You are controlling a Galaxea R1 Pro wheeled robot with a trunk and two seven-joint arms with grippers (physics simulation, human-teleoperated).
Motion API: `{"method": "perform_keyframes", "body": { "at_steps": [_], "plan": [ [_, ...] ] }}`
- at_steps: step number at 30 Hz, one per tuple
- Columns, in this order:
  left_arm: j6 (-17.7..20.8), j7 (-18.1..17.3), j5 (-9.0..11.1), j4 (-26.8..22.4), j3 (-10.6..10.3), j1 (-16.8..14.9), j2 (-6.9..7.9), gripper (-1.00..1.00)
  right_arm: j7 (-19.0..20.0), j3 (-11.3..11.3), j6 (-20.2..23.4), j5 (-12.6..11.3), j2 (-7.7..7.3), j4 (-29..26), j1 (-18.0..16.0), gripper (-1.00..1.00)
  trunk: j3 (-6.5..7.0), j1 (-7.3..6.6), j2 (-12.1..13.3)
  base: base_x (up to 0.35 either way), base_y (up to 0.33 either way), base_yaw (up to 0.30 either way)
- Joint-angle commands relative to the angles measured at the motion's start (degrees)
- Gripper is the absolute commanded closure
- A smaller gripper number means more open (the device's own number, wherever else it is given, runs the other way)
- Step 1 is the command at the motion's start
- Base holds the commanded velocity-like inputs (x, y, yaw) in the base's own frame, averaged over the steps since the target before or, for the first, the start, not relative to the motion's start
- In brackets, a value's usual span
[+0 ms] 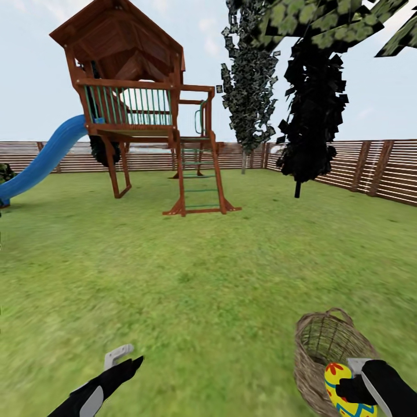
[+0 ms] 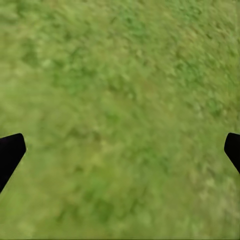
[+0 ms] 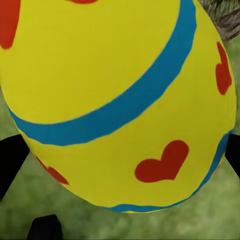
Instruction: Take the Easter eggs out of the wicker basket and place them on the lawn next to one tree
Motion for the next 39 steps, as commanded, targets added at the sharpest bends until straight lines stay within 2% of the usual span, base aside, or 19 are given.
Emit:
{"method": "perform_keyframes", "body": {
  "at_steps": [1, 10, 28, 30, 32, 34, 39],
  "plan": [
    [0.20, -0.34, 0.43, 0.03, 0.21, -0.03, -0.01, -1.00, 0.04, 0.04, 0.33, -0.17, -0.03, -0.10, -0.03, 1.00, -0.06, 0.01, -0.03, 0.099, 0.336, 0.000],
    [0.27, -0.34, 0.48, 0.03, 0.29, -0.03, 0.66, -1.00, 0.04, 0.28, 0.34, -0.12, -0.03, -0.10, -0.03, 1.00, -0.06, 0.01, -0.03, 0.148, 0.321, 0.000],
    [0.66, -0.27, 0.45, 0.03, 0.29, -0.03, 0.70, -1.00, 0.03, 0.28, 0.34, -0.08, -0.03, -0.10, -0.03, 1.00, -0.06, 0.01, -0.03, 0.207, 0.292, 0.000],
    [2.54, -0.01, 0.45, -0.07, 0.30, -0.03, 1.03, -1.00, 0.04, 0.29, 0.34, -0.08, -0.02, -0.10, -0.03, 1.00, -0.06, 0.01, -0.03, 0.225, 0.277, 0.000],
    [8.64, -0.12, 0.40, -0.83, 0.22, -0.03, 2.23, -1.00, 0.03, 0.23, 0.34, -0.08, -0.03, -0.10, -0.03, 1.00, -0.06, 0.01, -0.03, 0.181, 0.273, 0.000],
    [11.84, -0.35, 0.37, -1.40, 0.14, -0.05, 2.71, -1.00, 0.04, 0.03, 0.34, -0.08, -0.03, -0.10, -0.03, 1.00, -0.06, 0.01, -0.03, 0.146, 0.180, 0.000],
    [12.50, -0.19, 0.43, -1.55, 0.14, -0.03, 2.74, -1.00, 0.04, -0.02, 0.34, -0.16, -0.03, -0.10, -0.03, 1.00, -0.06, 0.01, -0.03, 0.245, 0.228, 0.000]
  ]
}}
